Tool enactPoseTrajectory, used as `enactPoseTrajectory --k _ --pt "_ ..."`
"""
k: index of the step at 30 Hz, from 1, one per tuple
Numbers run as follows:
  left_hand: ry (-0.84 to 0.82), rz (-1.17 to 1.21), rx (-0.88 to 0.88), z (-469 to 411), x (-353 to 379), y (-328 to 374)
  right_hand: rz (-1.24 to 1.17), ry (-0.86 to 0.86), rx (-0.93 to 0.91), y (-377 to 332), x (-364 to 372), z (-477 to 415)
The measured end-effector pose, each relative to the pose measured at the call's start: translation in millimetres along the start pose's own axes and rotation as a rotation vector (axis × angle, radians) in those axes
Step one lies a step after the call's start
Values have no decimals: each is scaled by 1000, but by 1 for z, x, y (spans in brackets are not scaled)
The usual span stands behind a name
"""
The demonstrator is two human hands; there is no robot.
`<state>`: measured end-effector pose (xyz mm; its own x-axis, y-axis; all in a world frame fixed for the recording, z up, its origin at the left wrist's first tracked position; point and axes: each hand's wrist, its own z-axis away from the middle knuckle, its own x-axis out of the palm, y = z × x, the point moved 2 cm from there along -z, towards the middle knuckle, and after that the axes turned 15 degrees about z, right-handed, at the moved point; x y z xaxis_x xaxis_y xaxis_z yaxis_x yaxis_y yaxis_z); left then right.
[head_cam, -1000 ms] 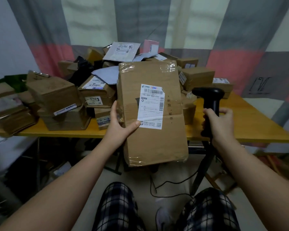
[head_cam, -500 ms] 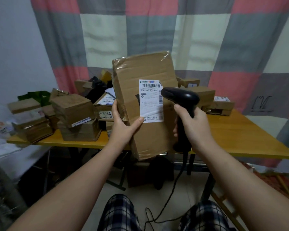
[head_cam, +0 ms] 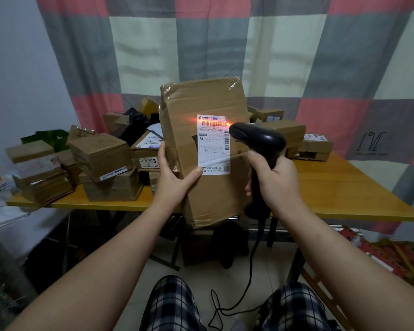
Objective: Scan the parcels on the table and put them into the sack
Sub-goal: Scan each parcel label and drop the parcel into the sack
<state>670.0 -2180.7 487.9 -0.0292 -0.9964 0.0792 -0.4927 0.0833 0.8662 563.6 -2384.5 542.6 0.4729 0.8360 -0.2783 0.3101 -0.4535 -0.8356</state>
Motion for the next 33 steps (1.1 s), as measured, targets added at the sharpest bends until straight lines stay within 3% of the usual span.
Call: enactPoseTrajectory --k 9,14,22,27,33 --pt "-7 36 10 0 -2 0 24 -12 -34 2 3 2" --pt "70 117 26 12 -17 10 86 -12 -105 11 19 -9" --pt "365 11 114 53 -126 35 -175 -294 -98 -7 115 -2" --pt "595 -107 96 105 -207 59 -325 -555 -133 -44 191 29" --pt "807 -246 70 178 -285 66 -255 -809 -267 -65 288 81"
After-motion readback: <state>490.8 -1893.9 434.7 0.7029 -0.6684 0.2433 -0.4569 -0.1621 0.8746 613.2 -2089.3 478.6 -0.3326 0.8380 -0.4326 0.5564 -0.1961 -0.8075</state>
